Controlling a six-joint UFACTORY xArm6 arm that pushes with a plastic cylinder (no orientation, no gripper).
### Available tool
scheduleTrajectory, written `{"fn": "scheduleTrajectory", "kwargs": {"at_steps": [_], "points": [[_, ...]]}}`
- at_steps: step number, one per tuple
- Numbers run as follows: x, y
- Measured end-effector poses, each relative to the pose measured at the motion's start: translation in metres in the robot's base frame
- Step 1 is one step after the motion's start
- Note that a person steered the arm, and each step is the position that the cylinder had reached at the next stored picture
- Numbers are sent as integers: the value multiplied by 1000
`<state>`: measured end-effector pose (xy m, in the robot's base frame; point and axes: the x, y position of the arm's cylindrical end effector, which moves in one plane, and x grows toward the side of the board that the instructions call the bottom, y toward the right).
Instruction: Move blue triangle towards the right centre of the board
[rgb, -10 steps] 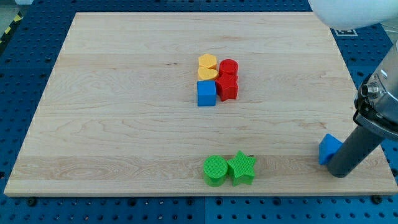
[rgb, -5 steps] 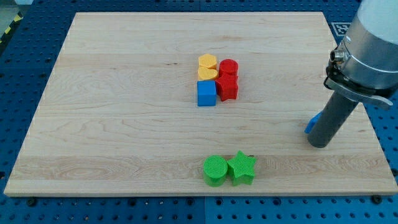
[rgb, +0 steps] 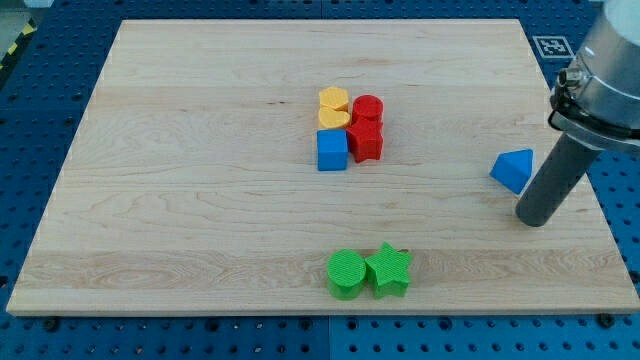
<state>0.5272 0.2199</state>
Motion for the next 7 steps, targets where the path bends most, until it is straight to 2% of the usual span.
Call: {"fn": "scheduleTrajectory", "kwargs": {"at_steps": [1,2,3,4,5,7], "points": [[-27,4],[-24,4],[-6,46],[-20,65],[-60,65],[-67,26]]}}
